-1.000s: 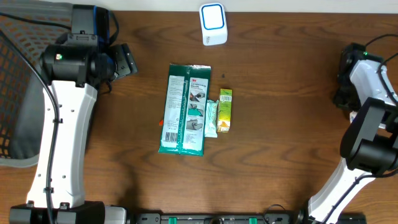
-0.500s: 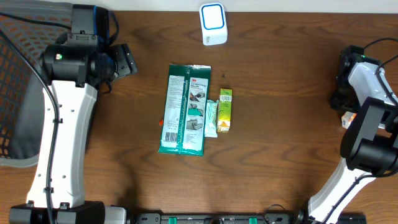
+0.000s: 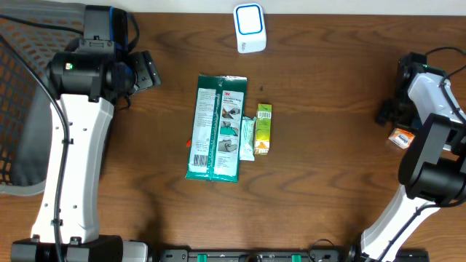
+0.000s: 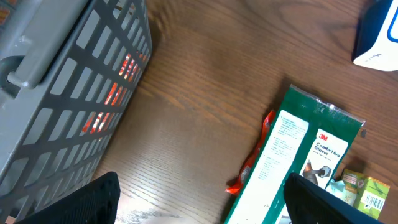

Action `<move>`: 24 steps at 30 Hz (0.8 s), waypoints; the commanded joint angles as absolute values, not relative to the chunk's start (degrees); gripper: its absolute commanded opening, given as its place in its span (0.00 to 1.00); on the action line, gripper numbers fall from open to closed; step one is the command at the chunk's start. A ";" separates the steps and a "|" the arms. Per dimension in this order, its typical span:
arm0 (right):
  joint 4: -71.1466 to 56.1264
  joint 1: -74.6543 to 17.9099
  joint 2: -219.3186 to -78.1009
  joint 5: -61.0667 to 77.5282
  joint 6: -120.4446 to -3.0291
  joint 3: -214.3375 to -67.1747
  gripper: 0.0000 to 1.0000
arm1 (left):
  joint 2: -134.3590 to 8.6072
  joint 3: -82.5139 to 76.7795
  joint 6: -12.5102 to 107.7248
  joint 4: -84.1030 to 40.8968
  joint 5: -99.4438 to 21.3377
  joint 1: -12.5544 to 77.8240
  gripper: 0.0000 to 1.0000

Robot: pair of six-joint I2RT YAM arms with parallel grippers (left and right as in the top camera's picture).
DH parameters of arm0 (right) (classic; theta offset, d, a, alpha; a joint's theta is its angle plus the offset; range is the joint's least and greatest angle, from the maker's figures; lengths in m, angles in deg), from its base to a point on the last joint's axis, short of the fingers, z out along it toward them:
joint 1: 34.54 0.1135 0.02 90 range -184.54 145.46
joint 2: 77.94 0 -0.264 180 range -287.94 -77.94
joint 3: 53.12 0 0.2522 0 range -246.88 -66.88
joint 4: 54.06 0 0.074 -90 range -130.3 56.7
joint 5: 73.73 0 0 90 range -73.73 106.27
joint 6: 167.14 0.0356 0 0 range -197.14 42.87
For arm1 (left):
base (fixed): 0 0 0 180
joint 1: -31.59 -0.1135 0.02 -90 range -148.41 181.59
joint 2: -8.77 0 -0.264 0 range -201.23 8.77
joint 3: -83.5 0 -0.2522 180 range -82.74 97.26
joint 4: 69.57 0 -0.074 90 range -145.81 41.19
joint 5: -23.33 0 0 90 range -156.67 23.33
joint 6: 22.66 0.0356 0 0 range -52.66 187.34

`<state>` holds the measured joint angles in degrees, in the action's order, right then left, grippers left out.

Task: Scan the item barcode
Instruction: 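Move the right gripper back left to the yellow-green tea box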

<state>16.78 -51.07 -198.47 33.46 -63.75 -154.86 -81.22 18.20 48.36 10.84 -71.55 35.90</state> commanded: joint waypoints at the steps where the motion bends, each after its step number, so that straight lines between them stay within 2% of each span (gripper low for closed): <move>1: 16.28 -51.31 -198.36 18.78 -70.61 -155.37 0.70 | -81.42 18.49 49.32 11.00 -72.30 35.73 0.85; 10: 21.07 -47.25 -194.58 7.94 -74.26 -160.18 0.70 | -81.42 18.49 49.32 11.00 -72.30 35.73 0.85; 17: 23.43 -40.60 -191.45 5.75 -74.00 -160.20 0.74 | -81.42 18.49 49.32 11.00 -72.30 35.73 0.84; 24: 23.08 -32.06 -191.49 -5.18 -73.98 -159.78 0.77 | -81.40 18.49 49.32 11.00 -72.30 35.73 0.85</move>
